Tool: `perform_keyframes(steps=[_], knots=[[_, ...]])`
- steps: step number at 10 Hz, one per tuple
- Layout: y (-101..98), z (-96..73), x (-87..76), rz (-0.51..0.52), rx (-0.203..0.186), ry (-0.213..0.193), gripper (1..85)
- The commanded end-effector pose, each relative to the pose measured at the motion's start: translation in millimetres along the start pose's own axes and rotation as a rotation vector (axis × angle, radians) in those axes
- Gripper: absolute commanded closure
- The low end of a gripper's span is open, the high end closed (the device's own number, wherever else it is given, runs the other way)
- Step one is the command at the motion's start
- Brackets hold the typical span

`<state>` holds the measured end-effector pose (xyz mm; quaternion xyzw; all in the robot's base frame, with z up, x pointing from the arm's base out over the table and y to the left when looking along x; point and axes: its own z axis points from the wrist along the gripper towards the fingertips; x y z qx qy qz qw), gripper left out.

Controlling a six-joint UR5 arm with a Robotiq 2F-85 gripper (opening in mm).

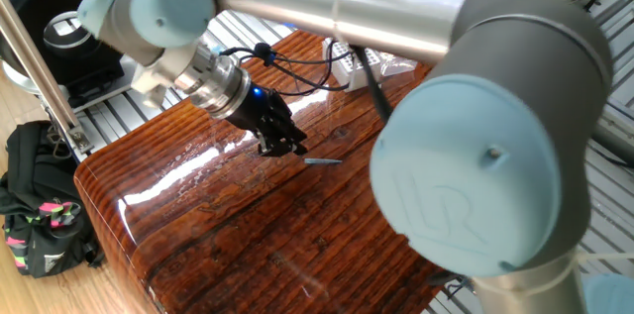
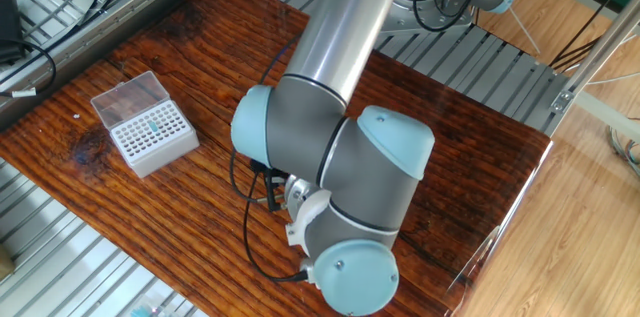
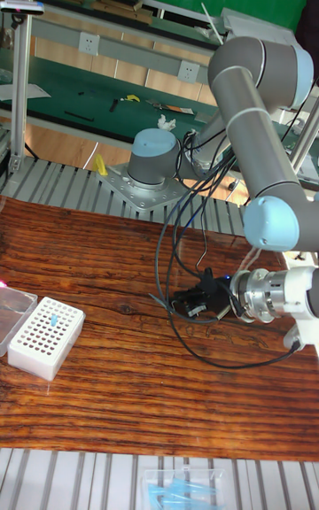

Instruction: Insert a medium pipette tip into the holder for medium pipette tips

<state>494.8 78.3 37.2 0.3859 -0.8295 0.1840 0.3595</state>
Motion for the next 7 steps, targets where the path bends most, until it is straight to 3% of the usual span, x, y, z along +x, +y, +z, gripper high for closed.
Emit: perform_keyframes(steps=[1,2,4,7], knots=[[10.9,0.4,-0.9,-0.006,-0.045,0.006,53.0],[11.2,0.2,8.2,-0.044,-0.047,0.04,52.3],[20.7,-1.0,17.4,-0.107,-0.087,0.073,50.3],[17.4,-1.5,19.4,-0.067,-0.065,0.097,49.3]])
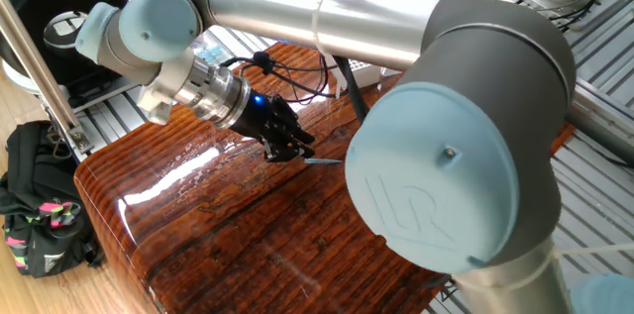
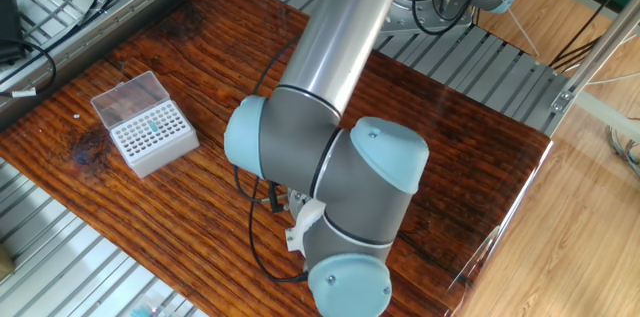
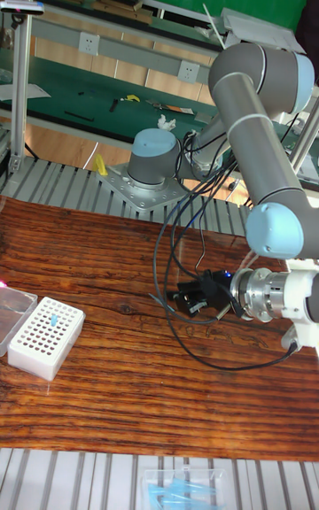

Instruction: Insert a medium pipette tip into the holder for medium pipette tips

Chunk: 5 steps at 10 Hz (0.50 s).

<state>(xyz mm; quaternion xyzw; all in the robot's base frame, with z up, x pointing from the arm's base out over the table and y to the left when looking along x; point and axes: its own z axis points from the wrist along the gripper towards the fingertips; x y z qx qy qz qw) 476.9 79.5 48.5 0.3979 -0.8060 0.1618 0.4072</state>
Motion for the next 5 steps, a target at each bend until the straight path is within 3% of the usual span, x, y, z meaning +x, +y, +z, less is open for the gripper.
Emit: perform_keyframes(steps=[1,5], knots=[[5.2,-2.4,-6.3,0.029,0.002,0.033,49.3],[1.7,-1.9,-10.7,0.068,0.024,0.088,49.3]])
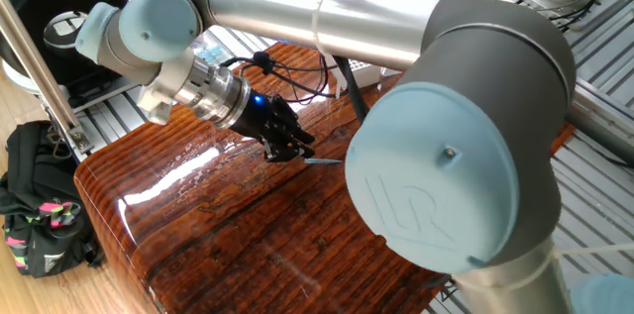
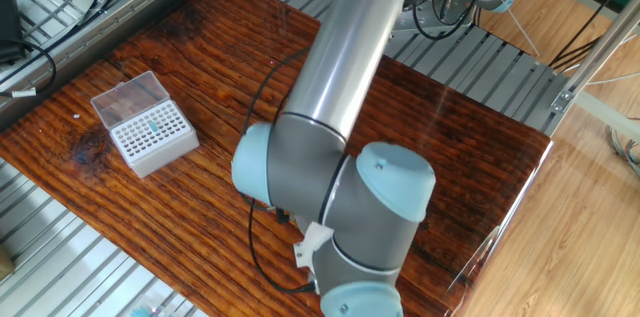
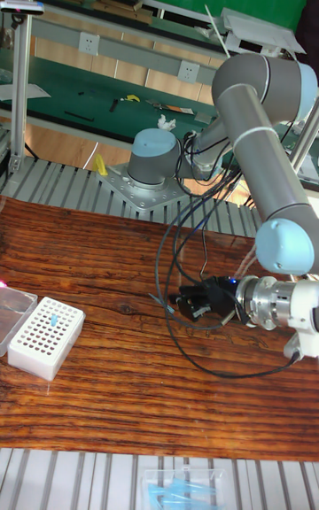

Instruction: Insert a medium pipette tip into the holder for medium pipette tips

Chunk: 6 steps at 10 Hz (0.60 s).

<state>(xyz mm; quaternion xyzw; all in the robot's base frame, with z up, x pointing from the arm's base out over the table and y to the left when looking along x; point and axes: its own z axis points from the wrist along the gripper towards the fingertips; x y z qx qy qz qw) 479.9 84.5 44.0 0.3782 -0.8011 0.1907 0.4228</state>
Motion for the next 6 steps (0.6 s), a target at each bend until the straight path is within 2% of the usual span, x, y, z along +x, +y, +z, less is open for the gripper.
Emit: perform_keyframes(steps=[1,4,5,6], knots=[[1.4,-0.5,-2.3,0.028,0.005,0.035,49.7],[-7.9,-3.0,-5.0,0.061,0.011,0.065,50.7],[-9.7,-1.7,-8.6,0.07,0.003,0.067,51.0],[-8.3,4.1,-13.3,0.076,-0.023,0.059,51.3]])
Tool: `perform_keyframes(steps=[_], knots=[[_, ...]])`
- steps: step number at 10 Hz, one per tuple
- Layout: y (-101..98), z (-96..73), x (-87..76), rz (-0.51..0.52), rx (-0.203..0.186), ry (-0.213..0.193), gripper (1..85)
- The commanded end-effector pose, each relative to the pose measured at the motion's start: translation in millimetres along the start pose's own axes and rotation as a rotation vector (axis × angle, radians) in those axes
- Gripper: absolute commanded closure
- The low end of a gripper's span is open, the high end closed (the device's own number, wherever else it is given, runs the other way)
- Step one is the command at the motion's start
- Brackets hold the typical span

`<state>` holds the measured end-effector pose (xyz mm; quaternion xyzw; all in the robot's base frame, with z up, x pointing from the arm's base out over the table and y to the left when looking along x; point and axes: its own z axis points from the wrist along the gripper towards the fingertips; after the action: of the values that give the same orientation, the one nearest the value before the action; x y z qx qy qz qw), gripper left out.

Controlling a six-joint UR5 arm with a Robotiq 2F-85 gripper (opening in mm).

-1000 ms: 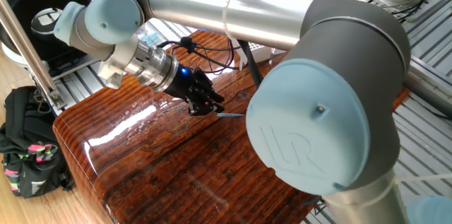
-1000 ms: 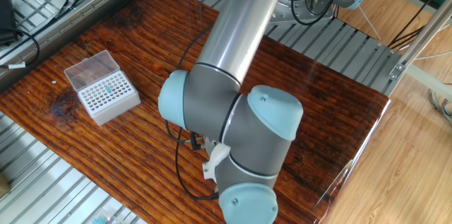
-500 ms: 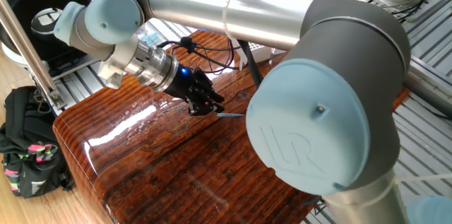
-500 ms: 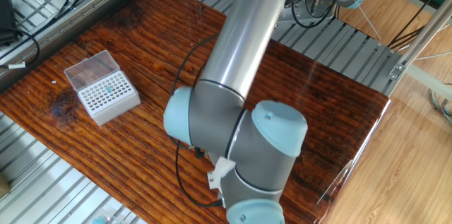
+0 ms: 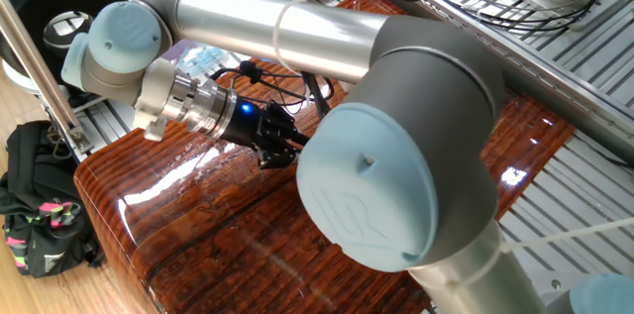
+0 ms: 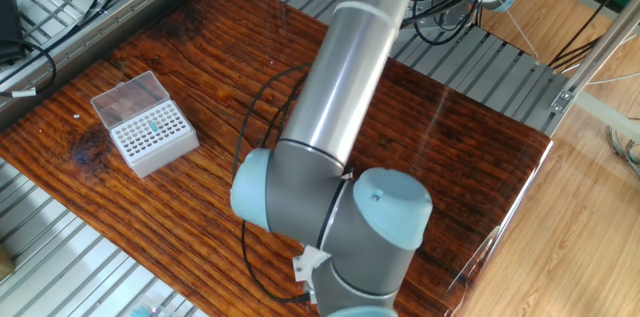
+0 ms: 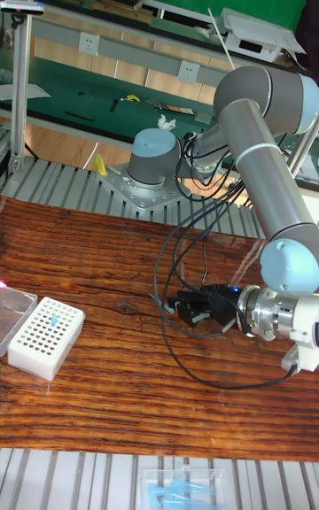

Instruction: Insert a medium pipette tip into the holder for medium pipette tips

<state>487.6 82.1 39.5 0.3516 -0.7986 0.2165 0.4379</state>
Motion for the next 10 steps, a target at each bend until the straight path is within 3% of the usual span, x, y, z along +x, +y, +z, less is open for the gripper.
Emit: perform_keyframes(steps=[1,2,6,10], knots=[[-2.8,12.4,-11.1,0.02,-0.04,-0.003,51.3],[-6.3,15.9,-8.6,0.033,-0.039,0.003,52.0],[-0.3,-0.3,-2.7,0.027,-0.074,0.0,52.7],[-2.9,-2.8,-15.6,0.026,-0.079,0.003,52.7]])
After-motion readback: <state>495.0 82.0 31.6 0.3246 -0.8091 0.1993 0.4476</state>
